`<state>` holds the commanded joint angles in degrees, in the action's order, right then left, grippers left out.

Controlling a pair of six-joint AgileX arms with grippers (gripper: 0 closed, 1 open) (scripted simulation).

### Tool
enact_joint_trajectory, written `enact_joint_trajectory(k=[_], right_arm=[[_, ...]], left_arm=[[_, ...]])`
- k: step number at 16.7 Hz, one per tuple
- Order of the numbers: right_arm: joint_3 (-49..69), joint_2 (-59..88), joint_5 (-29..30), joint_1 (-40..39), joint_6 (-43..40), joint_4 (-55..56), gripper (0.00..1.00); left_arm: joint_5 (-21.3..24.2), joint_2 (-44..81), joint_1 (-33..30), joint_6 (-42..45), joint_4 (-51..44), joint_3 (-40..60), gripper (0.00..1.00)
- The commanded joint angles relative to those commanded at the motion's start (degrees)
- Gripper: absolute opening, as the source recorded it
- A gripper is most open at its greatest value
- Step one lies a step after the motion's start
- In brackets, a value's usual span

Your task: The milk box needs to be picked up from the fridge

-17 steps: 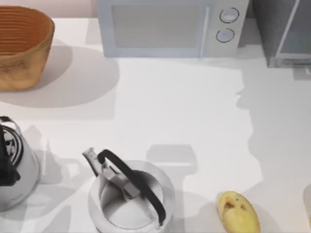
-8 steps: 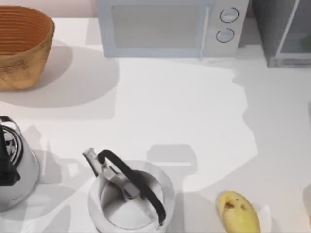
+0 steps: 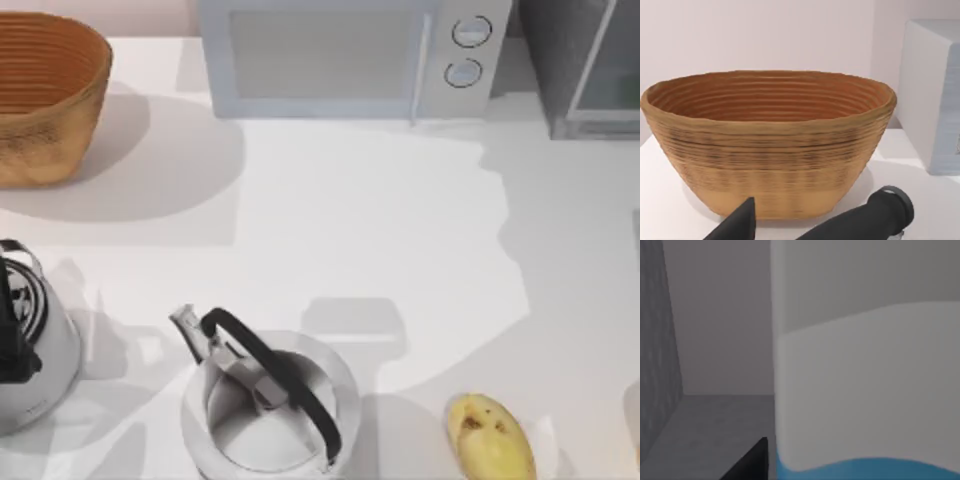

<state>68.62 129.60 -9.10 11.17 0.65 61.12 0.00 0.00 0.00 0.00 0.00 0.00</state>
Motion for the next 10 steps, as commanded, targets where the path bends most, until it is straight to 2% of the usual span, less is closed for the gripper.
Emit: enact_joint_trajectory(k=[10], right_arm=[[0.0, 0.0, 0.0, 0.0, 0.0, 0.0, 0.02]], left_arm=[[0.0, 0.0, 0.0, 0.0, 0.0, 0.0, 1.0]])
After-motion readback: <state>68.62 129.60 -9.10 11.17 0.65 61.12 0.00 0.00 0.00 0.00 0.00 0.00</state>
